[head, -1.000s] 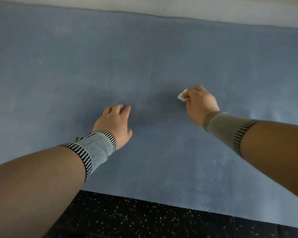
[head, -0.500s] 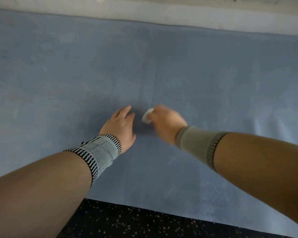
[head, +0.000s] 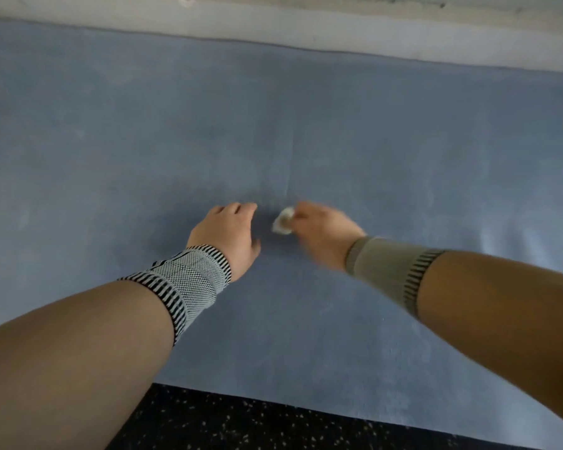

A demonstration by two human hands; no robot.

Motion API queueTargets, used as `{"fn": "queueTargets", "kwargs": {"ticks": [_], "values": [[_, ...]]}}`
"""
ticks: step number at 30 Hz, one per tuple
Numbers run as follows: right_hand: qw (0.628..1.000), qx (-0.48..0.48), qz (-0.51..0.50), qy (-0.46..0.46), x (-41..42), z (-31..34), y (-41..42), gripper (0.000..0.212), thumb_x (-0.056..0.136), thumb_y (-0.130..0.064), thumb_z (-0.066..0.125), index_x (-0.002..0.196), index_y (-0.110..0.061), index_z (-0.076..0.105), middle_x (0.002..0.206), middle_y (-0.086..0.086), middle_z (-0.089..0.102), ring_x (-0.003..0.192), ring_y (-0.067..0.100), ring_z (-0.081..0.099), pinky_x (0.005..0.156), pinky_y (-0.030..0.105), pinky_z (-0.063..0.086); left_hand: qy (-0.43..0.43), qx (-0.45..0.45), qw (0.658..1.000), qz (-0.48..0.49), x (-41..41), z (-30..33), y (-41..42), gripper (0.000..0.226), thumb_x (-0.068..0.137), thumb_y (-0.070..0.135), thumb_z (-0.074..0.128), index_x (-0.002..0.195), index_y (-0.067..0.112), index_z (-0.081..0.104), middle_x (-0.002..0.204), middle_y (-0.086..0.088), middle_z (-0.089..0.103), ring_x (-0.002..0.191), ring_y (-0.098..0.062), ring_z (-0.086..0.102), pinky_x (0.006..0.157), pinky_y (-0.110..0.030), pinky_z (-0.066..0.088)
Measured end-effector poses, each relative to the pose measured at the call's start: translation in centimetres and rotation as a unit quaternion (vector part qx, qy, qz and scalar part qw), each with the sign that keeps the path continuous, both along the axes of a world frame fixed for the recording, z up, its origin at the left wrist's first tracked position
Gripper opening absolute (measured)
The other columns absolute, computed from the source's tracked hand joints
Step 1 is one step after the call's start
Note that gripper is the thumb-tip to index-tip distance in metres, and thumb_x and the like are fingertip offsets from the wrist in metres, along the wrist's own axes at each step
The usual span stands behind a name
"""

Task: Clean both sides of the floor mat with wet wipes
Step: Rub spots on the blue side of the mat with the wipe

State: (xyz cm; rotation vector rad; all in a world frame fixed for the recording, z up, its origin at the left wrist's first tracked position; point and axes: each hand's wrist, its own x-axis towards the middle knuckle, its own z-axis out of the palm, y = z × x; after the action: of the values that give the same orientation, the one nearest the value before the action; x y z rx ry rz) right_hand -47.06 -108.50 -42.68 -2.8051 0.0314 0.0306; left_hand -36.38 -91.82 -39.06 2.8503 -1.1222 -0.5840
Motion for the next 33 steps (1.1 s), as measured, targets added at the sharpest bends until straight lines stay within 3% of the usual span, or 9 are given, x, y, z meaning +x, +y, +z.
{"fn": "queueTargets", "kwargs": {"ticks": [5,9,11,17,19,22,28,30,33], "values": [[0.957,-0.067,-0.281,0.022,0.2,0.5,-6.9,0.02,0.087,-0.017,0.053,0.103,-0.018,0.066,0.11,0.009,0.06,0.103,0.031,0.057,0.08,0.028,0.043,-0.012,0.026,1.0,0.0,-0.9,-0.1,-0.4,0.058,0.091,0.043,0.054,0.144,0.026,0.035,0.139,0.006,0.036,0.129,-0.021,0.033,0.085,-0.035,0.048],[0.994,0.086,-0.068,0.004,0.6,-0.6,0.7,0.01,0.08,-0.028,0.062,0.089,-0.025,0.064,0.088,-0.005,0.061,0.082,0.021,0.057,0.064,0.027,0.045,-0.006,0.023,1.0,0.004,-0.6,0.3,-0.8,0.052,0.087,0.039,0.06,0.134,0.022,0.047,0.133,0.003,0.039,0.124,-0.024,0.036,0.086,-0.035,0.047],[0.999,0.038,0.012,0.008,0.6,-0.4,1.1,0.011,0.085,-0.023,0.06,0.089,-0.032,0.065,0.082,-0.01,0.056,0.072,0.015,0.049,0.057,0.023,0.038,-0.006,0.02,1.0,-0.001,-0.4,0.4,-1.0,0.047,0.088,0.036,0.059,0.131,0.019,0.051,0.13,0.001,0.042,0.122,-0.025,0.039,0.087,-0.037,0.047],[0.943,-0.021,-0.333,0.009,2.7,0.5,-6.1,0.022,0.087,-0.014,0.052,0.105,-0.012,0.065,0.108,0.015,0.06,0.098,0.032,0.057,0.074,0.031,0.042,-0.01,-0.019,1.0,-0.019,0.0,-0.4,-1.0,0.038,0.093,0.022,0.053,0.13,0.014,0.053,0.15,-0.003,0.03,0.138,-0.023,0.029,0.1,-0.035,0.041],[0.971,0.033,-0.238,-0.001,3.2,0.1,-2.6,0.017,0.086,-0.02,0.057,0.1,-0.013,0.064,0.105,0.009,0.064,0.099,0.029,0.06,0.083,0.036,0.048,-0.001,-0.032,0.999,-0.022,0.2,-0.6,-0.8,0.038,0.093,0.016,0.052,0.13,0.012,0.052,0.154,-0.002,0.028,0.14,-0.021,0.028,0.105,-0.033,0.036],[1.0,0.01,0.014,-0.002,3.7,-1.2,1.5,0.018,0.091,-0.03,0.051,0.1,-0.019,0.061,0.098,0.005,0.059,0.088,0.027,0.057,0.067,0.027,0.04,0.006,-0.042,0.999,-0.013,0.9,-0.3,-0.8,0.039,0.09,0.012,0.052,0.129,0.016,0.052,0.153,0.002,0.034,0.137,-0.021,0.035,0.105,-0.035,0.037],[0.941,-0.042,-0.336,-0.022,4.7,-0.2,-6.7,0.018,0.088,-0.014,0.054,0.103,-0.022,0.06,0.102,0.001,0.058,0.097,0.025,0.059,0.075,0.025,0.042,-0.01,-0.035,0.999,0.005,1.8,0.0,-1.7,0.049,0.091,0.012,0.052,0.138,0.024,0.044,0.136,0.006,0.049,0.12,-0.019,0.049,0.088,-0.034,0.047],[0.955,0.033,-0.293,-0.018,5.3,0.0,-3.8,0.008,0.086,-0.021,0.058,0.093,-0.023,0.061,0.094,-0.006,0.061,0.095,0.02,0.06,0.073,0.023,0.041,-0.02,-0.033,0.999,-0.001,2.0,-0.2,-1.9,0.055,0.09,0.013,0.053,0.142,0.024,0.04,0.132,0.003,0.049,0.118,-0.021,0.048,0.086,-0.035,0.047],[0.997,0.06,-0.048,-0.017,5.2,-0.8,1.0,0.008,0.086,-0.028,0.059,0.085,-0.02,0.059,0.081,-0.005,0.057,0.076,0.02,0.052,0.066,0.025,0.038,-0.019,-0.022,1.0,-0.011,2.5,-0.3,-2.2,0.057,0.09,0.015,0.054,0.144,0.024,0.038,0.129,0.001,0.044,0.117,-0.024,0.042,0.089,-0.035,0.046]]}}
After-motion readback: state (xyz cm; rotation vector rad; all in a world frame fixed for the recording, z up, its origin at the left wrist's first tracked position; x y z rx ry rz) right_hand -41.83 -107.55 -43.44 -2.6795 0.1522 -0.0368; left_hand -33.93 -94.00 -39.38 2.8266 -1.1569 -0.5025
